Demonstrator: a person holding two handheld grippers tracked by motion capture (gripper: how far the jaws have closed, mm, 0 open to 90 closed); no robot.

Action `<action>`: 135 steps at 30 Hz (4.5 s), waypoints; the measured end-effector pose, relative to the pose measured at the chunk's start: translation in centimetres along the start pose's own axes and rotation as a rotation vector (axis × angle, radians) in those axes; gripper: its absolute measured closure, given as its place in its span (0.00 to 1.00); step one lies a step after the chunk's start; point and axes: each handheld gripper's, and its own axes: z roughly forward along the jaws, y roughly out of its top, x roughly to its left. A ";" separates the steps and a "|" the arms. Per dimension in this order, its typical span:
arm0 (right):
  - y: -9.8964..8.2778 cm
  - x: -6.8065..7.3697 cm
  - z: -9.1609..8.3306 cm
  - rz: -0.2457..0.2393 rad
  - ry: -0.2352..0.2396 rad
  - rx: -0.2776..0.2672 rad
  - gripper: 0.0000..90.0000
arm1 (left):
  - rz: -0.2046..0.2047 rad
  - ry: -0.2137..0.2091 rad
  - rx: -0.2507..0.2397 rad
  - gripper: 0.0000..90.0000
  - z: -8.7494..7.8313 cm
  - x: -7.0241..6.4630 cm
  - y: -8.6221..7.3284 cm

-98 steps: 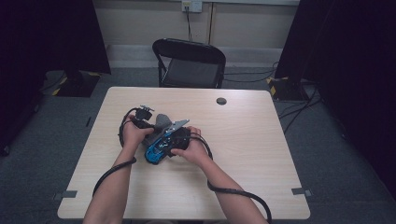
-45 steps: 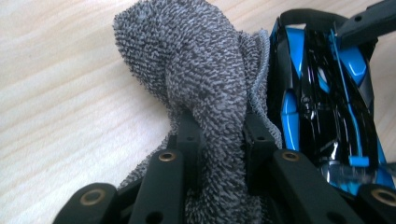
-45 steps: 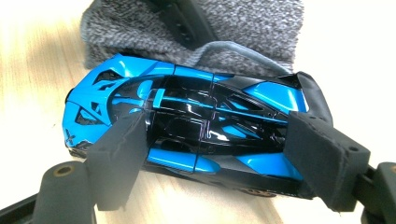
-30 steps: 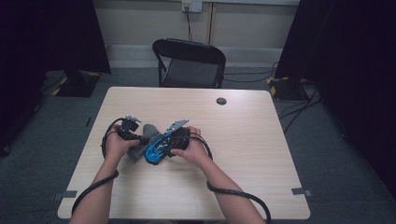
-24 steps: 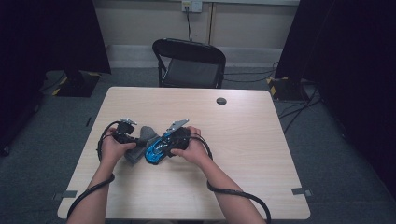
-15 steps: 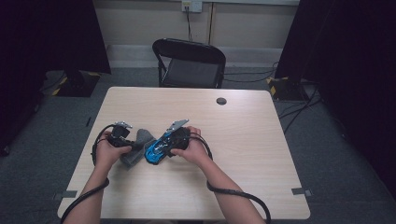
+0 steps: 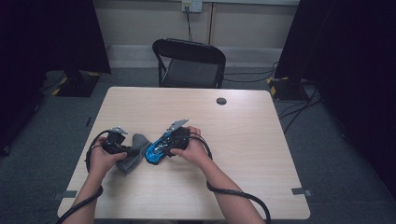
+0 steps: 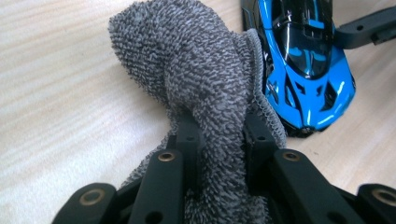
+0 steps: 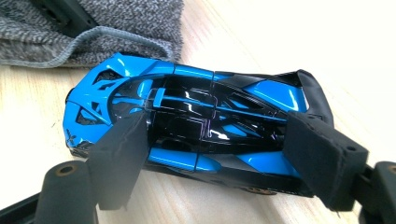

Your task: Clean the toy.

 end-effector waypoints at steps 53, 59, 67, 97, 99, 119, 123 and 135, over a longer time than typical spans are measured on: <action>-0.8 -2.1 -3.3 0.020 0.030 -0.040 0.22 | 0.040 -0.016 -0.055 0.79 -4.7 -2.5 -0.7; -1.7 -3.4 -6.0 0.030 0.023 -0.059 0.22 | 0.118 -0.057 -0.073 0.79 -4.1 -5.6 2.4; -4.1 -5.3 -9.6 0.068 -0.013 -0.075 0.22 | 0.194 -0.123 -0.089 0.78 -1.2 -9.8 5.7; -11.3 -9.8 -16.8 0.190 -0.113 -0.107 0.23 | 0.396 -0.267 0.056 0.78 11.7 -20.1 12.0; -11.4 -9.8 -16.9 0.191 -0.113 -0.109 0.23 | 0.408 -0.267 0.056 0.75 12.1 -20.4 12.1; -10.3 -6.8 -15.7 0.101 0.000 -0.130 0.24 | 0.387 -0.177 -0.098 0.38 7.3 -17.1 10.4; -10.3 -5.8 -14.8 0.072 0.038 -0.120 0.25 | 0.347 -0.147 -0.113 0.37 5.8 -15.4 9.5; -11.0 -4.1 -12.5 0.025 0.085 -0.060 0.27 | 0.249 -0.028 -0.146 0.30 3.4 -11.3 7.3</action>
